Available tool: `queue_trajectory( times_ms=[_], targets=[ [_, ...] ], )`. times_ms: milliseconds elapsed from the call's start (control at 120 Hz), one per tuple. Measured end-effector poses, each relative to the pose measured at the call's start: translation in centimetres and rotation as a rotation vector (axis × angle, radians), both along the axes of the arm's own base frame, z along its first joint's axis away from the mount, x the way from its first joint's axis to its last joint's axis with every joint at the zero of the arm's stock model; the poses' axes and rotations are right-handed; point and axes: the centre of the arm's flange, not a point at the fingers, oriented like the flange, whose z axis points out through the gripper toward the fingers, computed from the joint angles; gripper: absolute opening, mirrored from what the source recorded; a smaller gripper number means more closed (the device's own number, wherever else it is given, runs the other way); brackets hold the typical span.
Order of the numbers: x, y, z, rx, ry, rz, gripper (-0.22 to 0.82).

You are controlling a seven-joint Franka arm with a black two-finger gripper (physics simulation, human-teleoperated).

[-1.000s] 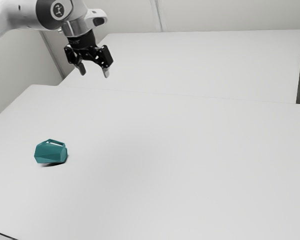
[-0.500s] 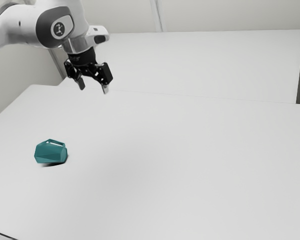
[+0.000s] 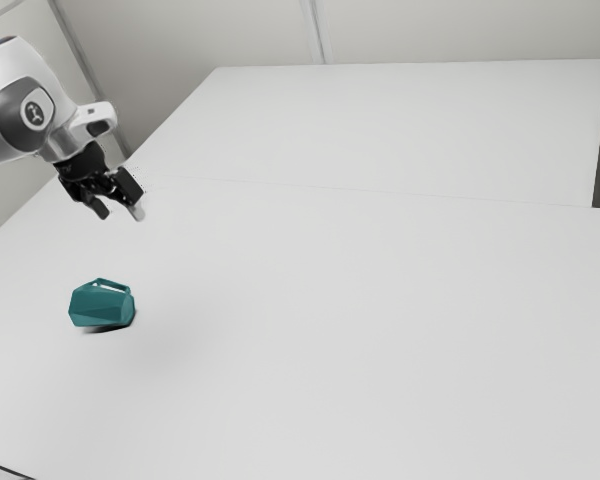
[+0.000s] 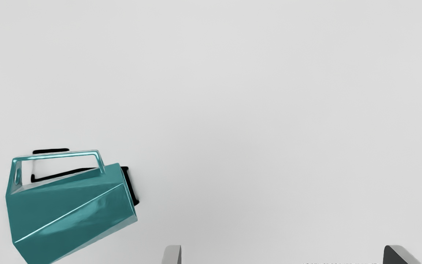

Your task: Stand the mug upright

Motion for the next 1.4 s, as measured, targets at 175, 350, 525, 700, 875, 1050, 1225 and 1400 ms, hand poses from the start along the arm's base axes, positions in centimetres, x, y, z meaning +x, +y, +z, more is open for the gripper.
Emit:
queue_trajectory(
  times_ms=[175, 350, 525, 700, 875, 1050, 1225, 1400],
  targets=[
    [-1.4, 8.4, -3.8, -0.067, 0.000, 0.002, 0.60],
    [-2.9, 17.0, -7.5, -0.149, -0.017, 0.033, 0.60],
    [-2.9, 23.2, -11.5, -0.227, -0.034, 0.023, 0.60],
    [-3.9, 26.7, -15.2, -0.320, -0.039, 0.010, 0.60],
    [-4.8, 28.4, -17.9, -0.420, -0.043, -0.010, 0.60],
    [-5.1, 27.7, -19.5, -0.513, -0.077, -0.017, 0.60],
    [-5.6, 26.8, -21.5, -0.591, -0.114, -0.004, 0.60],
    [-5.3, 25.8, -22.8, -0.607, -0.139, -0.007, 0.60]
  ],
)
